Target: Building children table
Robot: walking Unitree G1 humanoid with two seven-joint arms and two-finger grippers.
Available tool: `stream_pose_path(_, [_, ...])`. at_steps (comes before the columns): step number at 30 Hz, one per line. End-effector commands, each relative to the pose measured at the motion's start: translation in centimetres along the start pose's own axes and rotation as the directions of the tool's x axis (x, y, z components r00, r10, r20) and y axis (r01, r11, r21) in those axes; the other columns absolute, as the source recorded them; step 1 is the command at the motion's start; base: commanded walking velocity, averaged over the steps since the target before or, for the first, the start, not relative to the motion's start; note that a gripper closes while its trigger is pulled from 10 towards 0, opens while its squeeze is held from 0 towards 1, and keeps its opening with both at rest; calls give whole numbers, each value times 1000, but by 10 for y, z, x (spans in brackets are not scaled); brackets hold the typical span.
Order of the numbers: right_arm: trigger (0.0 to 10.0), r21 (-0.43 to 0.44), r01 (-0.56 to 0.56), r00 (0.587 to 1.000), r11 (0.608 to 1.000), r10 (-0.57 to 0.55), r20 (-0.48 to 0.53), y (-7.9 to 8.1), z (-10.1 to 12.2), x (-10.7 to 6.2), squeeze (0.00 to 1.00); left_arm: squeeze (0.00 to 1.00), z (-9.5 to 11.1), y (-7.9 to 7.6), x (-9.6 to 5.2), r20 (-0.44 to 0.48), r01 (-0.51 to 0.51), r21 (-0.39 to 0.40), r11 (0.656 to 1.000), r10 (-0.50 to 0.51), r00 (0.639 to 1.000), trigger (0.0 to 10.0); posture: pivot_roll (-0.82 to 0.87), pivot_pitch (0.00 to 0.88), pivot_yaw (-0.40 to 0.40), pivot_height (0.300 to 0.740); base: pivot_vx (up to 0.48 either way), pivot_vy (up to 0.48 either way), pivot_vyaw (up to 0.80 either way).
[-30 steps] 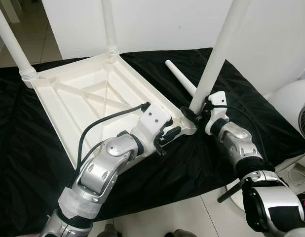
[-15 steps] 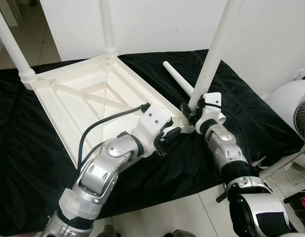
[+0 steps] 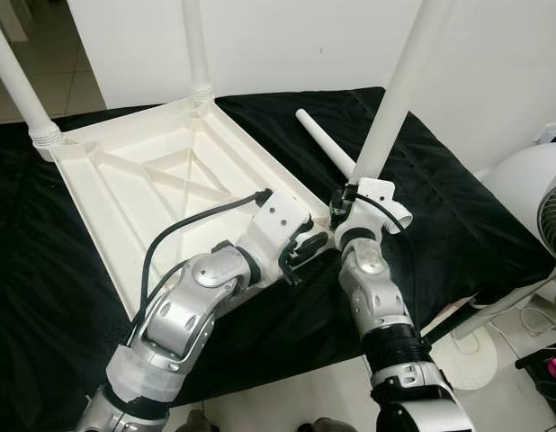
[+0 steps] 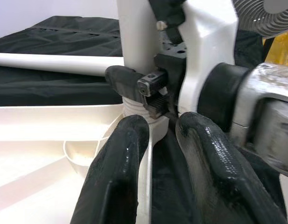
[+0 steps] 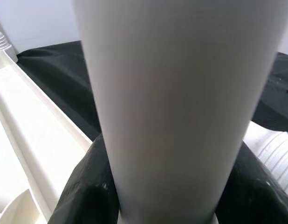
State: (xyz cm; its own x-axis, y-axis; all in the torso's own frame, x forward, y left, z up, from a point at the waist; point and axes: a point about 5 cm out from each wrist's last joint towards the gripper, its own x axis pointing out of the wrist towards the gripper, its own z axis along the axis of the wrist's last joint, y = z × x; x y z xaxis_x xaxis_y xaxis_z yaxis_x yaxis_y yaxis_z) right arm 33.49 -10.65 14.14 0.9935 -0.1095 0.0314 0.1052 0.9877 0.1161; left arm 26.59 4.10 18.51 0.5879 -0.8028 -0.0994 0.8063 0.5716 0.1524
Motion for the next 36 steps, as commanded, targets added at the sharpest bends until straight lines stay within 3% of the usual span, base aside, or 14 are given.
stream_pose_path(1, [10000, 16, -19, 999, 1000, 19, -27, 2, -6, -2, 0, 0, 0, 3, 1, 0, -36, 5, 999, 36, 999, 10000, -59, 0, -4, 740, 0, 0, 0])
stream_pose_path(3, [10000, 17, -23, 999, 1000, 23, -24, 1, -5, -1, 0, 0, 0, 3, 1, 1, -36, 6, 999, 36, 999, 10000, -59, 0, -4, 740, 0, 0, 0])
stream_pose_path(4, [10000, 27, -25, 1000, 999, 25, -11, -2, -1, -2, 1000, 0, 0, 3, 1, 2, -36, 9, 999, 36, 999, 10000, -62, 0, -1, 740, 0, 0, 0])
stream_pose_path(8, [10000, 32, -37, 999, 999, 36, 8, -5, 4, -2, 1000, 0, 0, 4, 1, 3, -36, 11, 999, 36, 999, 10000, -62, 0, -1, 740, 0, 0, 0])
stream_pose_path(13, [10000, 43, -144, 989, 989, 143, 33, -18, 12, 3, 1000, 0, 0, 4, 0, 1, -38, 14, 999, 38, 999, 10000, -62, 0, 1, 740, 0, 0, 0])
stream_pose_path(15, [10000, 0, -198, 980, 980, 198, 30, -23, 13, 5, 1000, 0, -1, 4, 0, -2, -35, 20, 999, 35, 999, 10000, -59, 0, 1, 740, 0, 0, 0])
stream_pose_path(16, [10000, 7, -237, 971, 971, 237, 9, -25, 11, 5, 855, 0, -1, 5, 0, -3, -34, 22, 999, 34, 999, 10000, -59, 0, 1, 740, 0, 0, 0])
stream_pose_path(17, [10000, 17, -263, 965, 965, 263, -5, -26, 10, 5, 855, 0, 0, 5, -1, -3, -34, 23, 999, 34, 999, 10000, -59, 0, 1, 740, 0, 0, 0])
stream_pose_path(18, [10000, 4, -305, 952, 952, 305, -8, -29, 10, 4, 0, 0, 0, 5, -1, -3, -35, 24, 999, 35, 999, 10000, -58, 0, 0, 740, 0, 0, 0])
stream_pose_path(20, [10000, -8, -332, 943, 943, 332, -9, -31, 11, 4, 0, 0, 0, 5, -1, -2, -36, 25, 999, 36, 999, 10000, -58, 0, 0, 740, 0, 0, 0])
stream_pose_path(21, [10000, -96, -411, 910, 906, 414, 11, -36, 12, 3, 0, 0, 1, 6, 0, -1, -38, 26, 999, 38, 999, 10000, -59, 0, 2, 740, 0, 0, 0])
stream_pose_path(26, [10000, -115, -450, 891, 885, 453, 1, -40, 12, 4, 0, 0, 1, 6, 0, 1, -38, 27, 999, 38, 999, 10000, -58, 0, 2, 740, 0, 0, 0])
stream_pose_path(33, [10000, -190, -648, 759, 737, 647, -81, -49, 15, 20, 0, 0, 3, 3, 4, 8, -25, 30, 999, 24, 1000, 10000, -59, 0, 8, 740, 0, 0, 0])
stream_pose_path(36, [10000, -200, -659, 749, 725, 656, -92, -50, 15, 21, 0, 0, 4, 3, 4, 9, -24, 30, 999, 23, 1000, 10000, -55, 0, 7, 740, 0, 0, 0])
